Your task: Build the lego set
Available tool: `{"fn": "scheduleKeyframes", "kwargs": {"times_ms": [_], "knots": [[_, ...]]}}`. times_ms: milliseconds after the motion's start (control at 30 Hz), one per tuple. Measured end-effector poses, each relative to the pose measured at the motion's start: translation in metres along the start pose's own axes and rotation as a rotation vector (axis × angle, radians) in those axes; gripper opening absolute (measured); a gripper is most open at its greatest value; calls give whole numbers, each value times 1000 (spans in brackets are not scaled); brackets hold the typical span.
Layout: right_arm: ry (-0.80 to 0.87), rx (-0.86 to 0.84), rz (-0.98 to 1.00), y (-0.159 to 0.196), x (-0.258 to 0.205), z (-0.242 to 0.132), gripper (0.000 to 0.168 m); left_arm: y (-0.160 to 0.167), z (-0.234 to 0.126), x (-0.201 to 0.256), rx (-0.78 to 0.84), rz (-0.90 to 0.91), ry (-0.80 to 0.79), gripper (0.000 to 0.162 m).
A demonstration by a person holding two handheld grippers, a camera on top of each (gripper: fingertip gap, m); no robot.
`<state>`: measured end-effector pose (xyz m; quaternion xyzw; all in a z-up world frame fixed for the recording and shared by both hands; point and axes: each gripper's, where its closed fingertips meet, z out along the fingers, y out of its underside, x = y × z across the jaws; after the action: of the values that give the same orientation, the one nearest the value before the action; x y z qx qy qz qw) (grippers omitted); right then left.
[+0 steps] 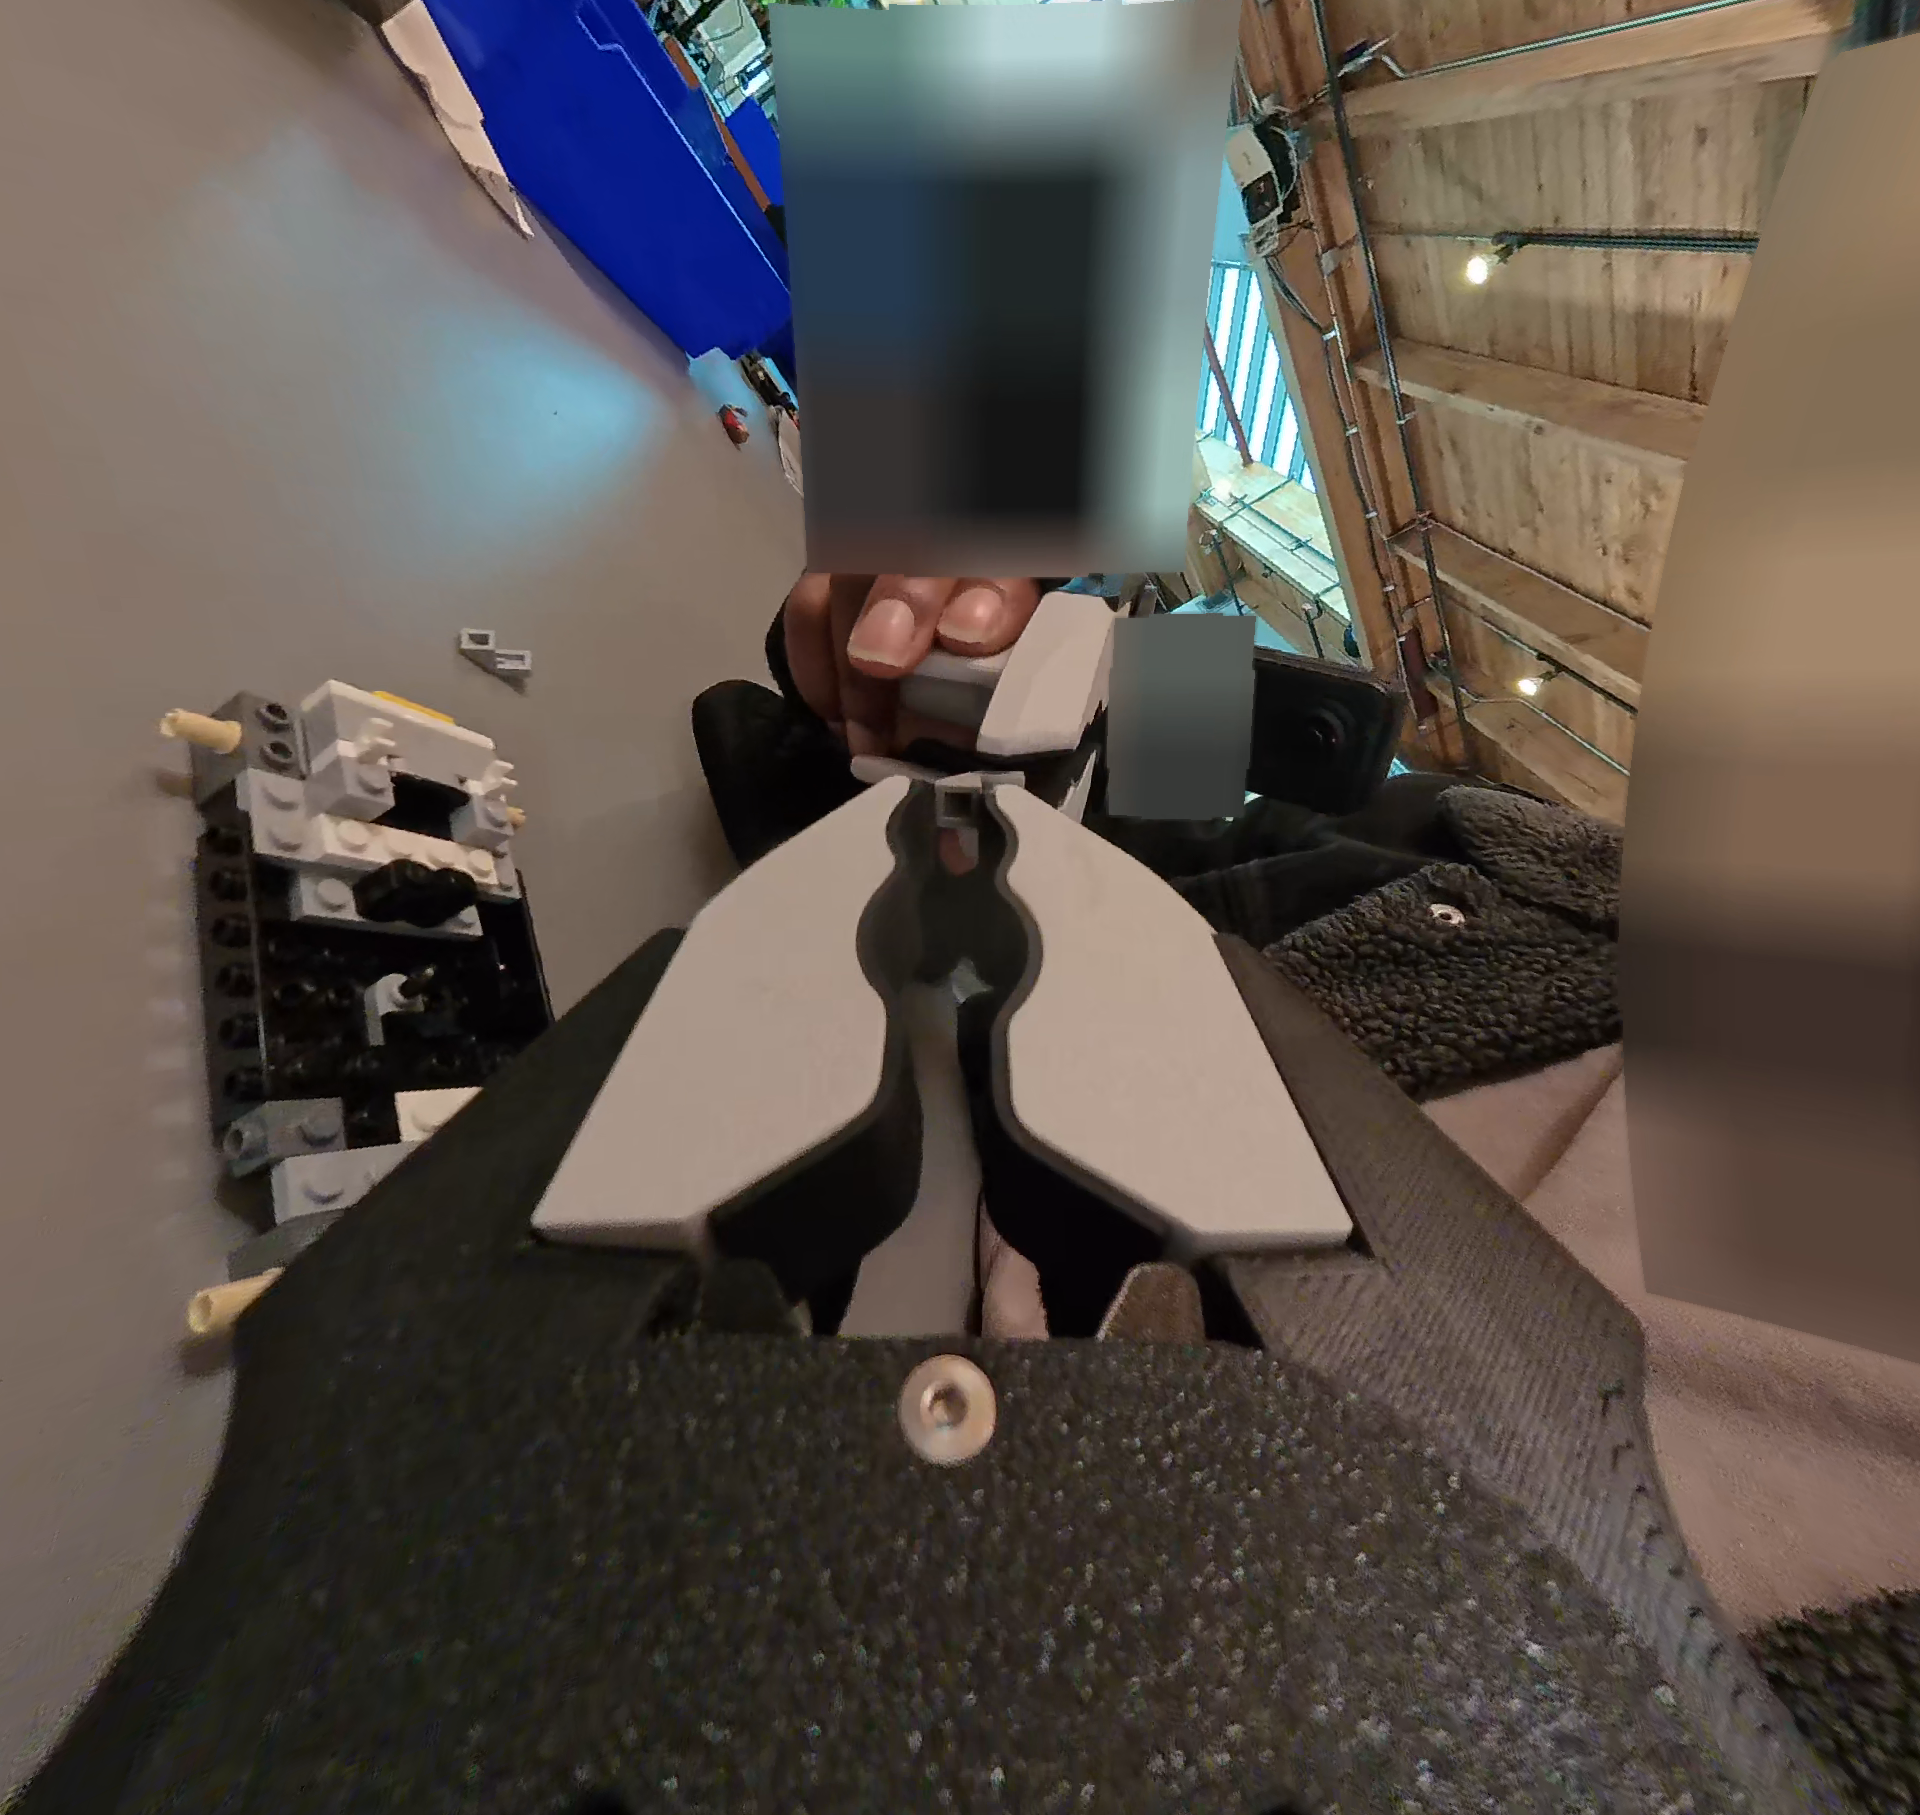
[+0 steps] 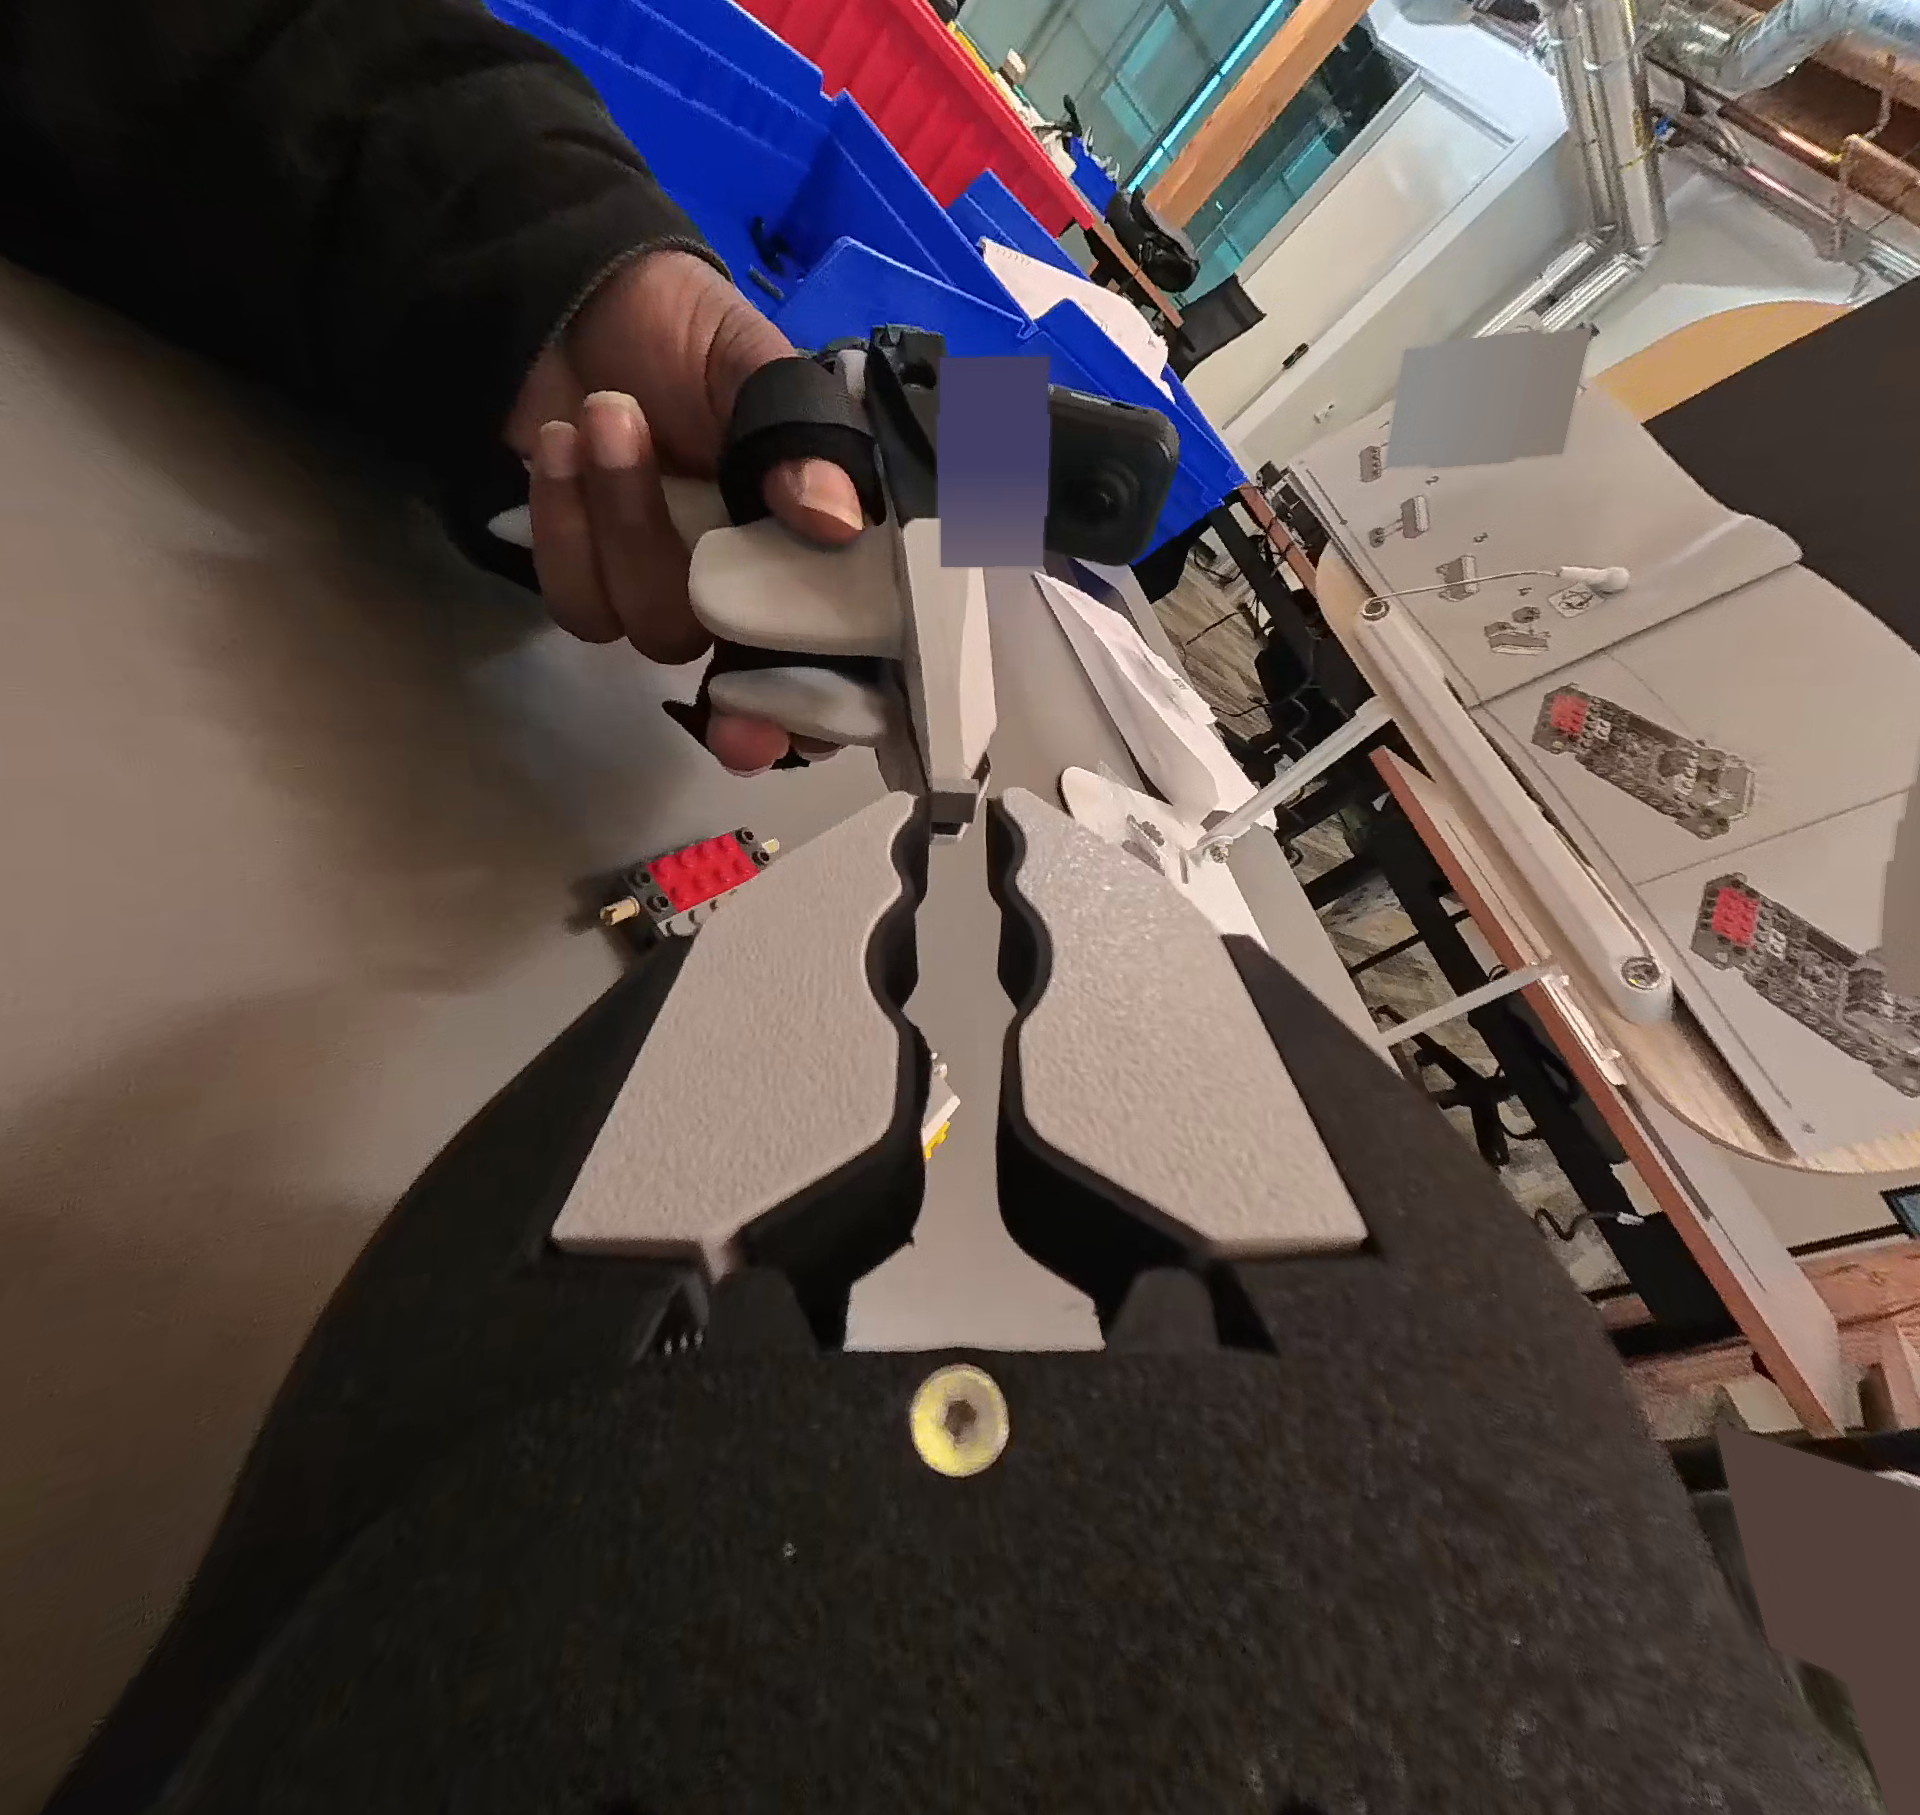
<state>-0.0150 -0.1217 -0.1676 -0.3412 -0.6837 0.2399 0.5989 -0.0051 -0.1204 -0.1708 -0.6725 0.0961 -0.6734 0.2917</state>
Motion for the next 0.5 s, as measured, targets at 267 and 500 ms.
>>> {"fn": "scheduleKeyframes", "kwargs": {"times_ms": [267,500], "knots": [[0,-11,-6,2,-1,1,8,1,1,2,0,-12,13,8],[-10,2,42,1,0,0,7,-1,1,5,4,38,11,11]]}}
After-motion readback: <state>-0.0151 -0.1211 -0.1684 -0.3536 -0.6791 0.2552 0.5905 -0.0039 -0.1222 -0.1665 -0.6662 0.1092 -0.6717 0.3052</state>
